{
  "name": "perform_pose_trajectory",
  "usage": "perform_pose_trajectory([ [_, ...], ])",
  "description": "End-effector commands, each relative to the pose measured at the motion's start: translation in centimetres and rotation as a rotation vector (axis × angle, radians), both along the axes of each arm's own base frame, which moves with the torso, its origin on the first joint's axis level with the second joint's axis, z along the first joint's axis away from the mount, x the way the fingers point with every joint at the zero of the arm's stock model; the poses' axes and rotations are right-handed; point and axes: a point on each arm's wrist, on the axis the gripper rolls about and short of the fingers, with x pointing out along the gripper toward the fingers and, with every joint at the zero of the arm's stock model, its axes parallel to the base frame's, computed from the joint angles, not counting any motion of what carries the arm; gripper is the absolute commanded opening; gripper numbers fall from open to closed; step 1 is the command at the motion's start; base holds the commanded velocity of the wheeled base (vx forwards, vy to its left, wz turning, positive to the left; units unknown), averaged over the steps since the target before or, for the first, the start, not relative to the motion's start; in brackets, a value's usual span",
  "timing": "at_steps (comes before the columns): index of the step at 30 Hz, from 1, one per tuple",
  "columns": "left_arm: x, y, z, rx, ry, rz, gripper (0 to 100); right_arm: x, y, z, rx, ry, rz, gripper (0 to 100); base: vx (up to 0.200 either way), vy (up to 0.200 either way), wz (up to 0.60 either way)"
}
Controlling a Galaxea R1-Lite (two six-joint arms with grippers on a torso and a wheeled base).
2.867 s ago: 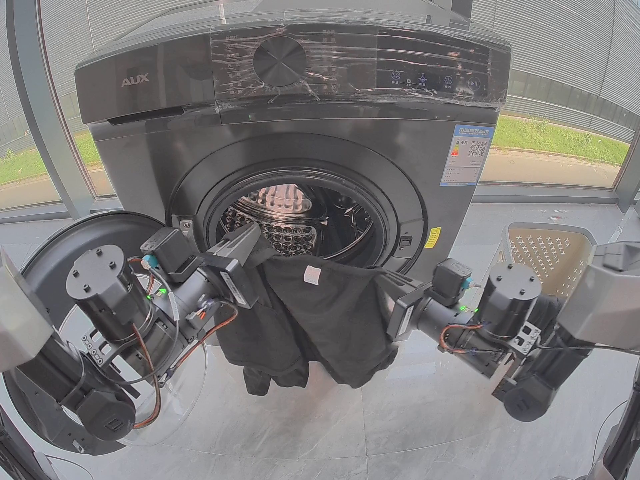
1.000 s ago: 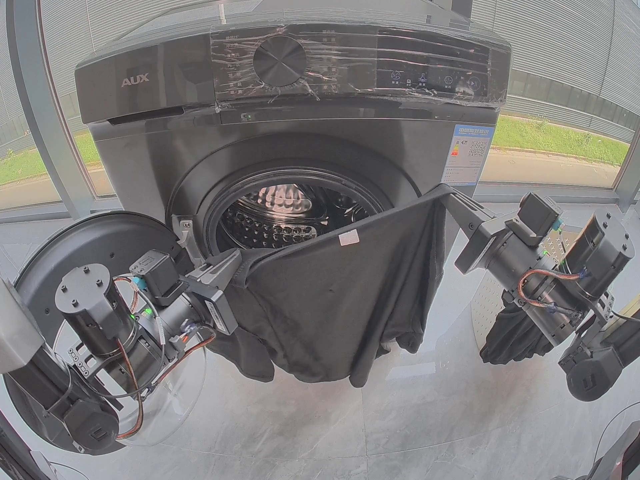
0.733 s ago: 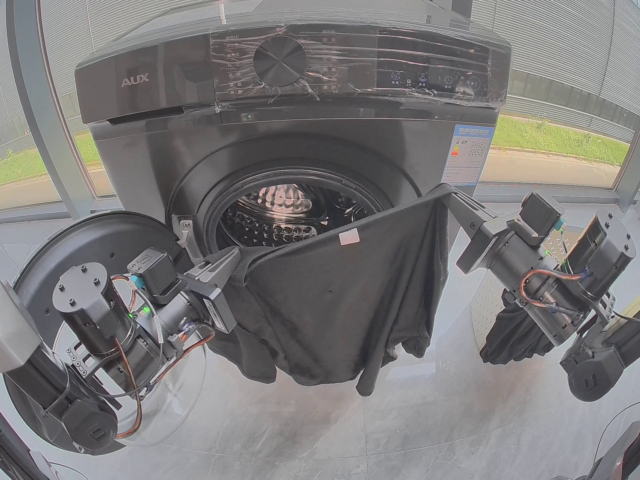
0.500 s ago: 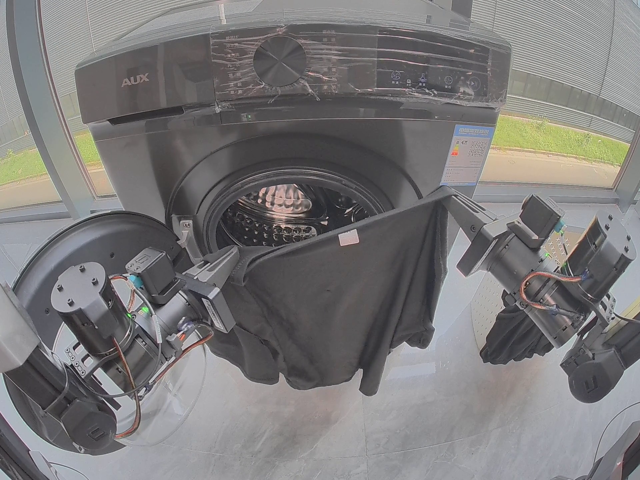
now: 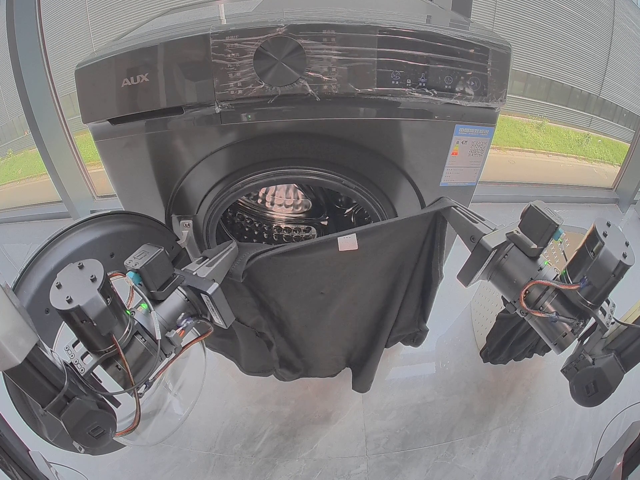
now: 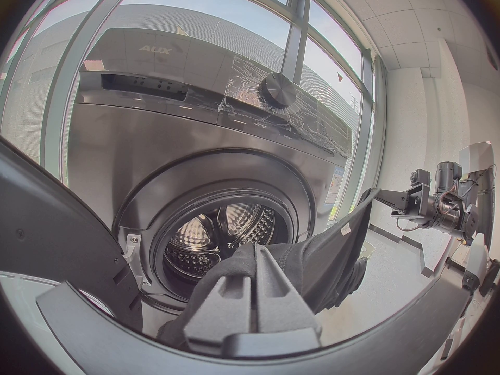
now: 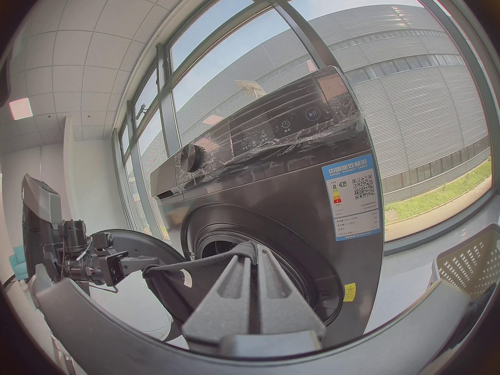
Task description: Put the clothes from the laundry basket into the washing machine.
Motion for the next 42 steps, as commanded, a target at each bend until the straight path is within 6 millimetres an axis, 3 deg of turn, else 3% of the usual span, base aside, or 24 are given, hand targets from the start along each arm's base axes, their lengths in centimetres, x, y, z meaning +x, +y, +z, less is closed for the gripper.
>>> perform_pose_trajectory([
  [1,0.0,0.0,-0.1,0.000,0.003,0.002,0,0.0,0.0,-0.1,0.000,0.002,0.000,0,0.000,0.000,0.00],
  [4,-0.2,0.1,-0.4,0.011,0.014,-0.005,0,0.0,0.1,-0.1,0.000,0.002,0.002,0,0.000,0.000,0.00],
  [5,-0.2,0.1,-0.5,0.013,0.018,-0.005,100,0.0,0.1,-0.1,0.000,0.002,0.002,0,0.000,0.000,0.00],
  [23,-0.5,0.0,-0.6,0.015,0.024,-0.015,100,0.3,-0.2,-0.2,-0.003,0.006,-0.012,0,0.000,0.000,0.00],
  [30,-0.7,0.0,-2.0,0.047,0.080,-0.021,100,0.1,0.3,0.0,0.001,0.000,0.006,0,0.000,0.000,0.00],
  [38,0.3,-1.0,-4.3,0.086,0.156,-0.033,100,0.8,2.4,-0.1,0.006,-0.006,0.052,0,0.000,0.000,0.00],
  [42,0.9,-1.4,-5.2,0.105,0.175,-0.035,100,1.6,4.6,0.3,0.022,-0.038,0.100,0,0.000,0.000,0.00],
])
